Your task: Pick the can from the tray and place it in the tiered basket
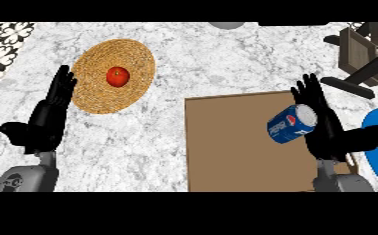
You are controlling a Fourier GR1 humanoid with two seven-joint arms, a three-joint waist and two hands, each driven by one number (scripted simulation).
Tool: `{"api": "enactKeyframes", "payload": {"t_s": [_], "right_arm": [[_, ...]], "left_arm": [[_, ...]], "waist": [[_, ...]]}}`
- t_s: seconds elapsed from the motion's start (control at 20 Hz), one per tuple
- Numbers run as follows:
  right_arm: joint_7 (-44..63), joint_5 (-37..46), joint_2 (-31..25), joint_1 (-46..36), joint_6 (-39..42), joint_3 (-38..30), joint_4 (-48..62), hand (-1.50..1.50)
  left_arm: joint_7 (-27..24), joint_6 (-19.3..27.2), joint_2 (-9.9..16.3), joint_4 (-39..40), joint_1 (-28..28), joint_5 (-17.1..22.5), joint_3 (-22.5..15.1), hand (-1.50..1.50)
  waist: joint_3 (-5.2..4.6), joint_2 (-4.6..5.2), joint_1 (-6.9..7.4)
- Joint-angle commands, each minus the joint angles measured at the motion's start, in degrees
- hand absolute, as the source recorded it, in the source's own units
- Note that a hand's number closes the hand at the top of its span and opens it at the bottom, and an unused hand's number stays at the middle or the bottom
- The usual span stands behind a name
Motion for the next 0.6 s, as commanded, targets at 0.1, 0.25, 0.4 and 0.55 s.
{"api": "enactKeyframes", "payload": {"t_s": [0.1, 0.25, 0.4, 0.55], "right_arm": [[6.8, -8.3, -5.2, -3.1, 4.6, -9.3, -3.3, 1.5], [13.4, -16.0, -9.5, -2.6, 6.4, -15.5, -5.9, 1.5], [14.8, 4.1, -13.1, 6.8, -11.6, -12.0, 5.7, -1.5], [23.4, 4.1, -13.5, 7.9, -20.2, -13.3, -5.2, -1.5]], "left_arm": [[1.3, 3.5, 0.5, 1.9, -1.2, -7.3, -1.5, 0.0], [7.7, 4.2, 5.7, -1.4, -1.8, -10.2, -0.4, 0.0], [5.0, 3.0, 4.0, 1.5, -0.2, -9.0, -1.2, 0.0], [7.5, 2.3, 4.7, 0.0, 0.9, -9.4, -1.7, 0.0]], "waist": [[-0.22, 0.29, 0.56], [-0.16, 0.05, 0.15], [-0.73, 1.55, -1.29], [-0.43, -0.05, -0.3]]}}
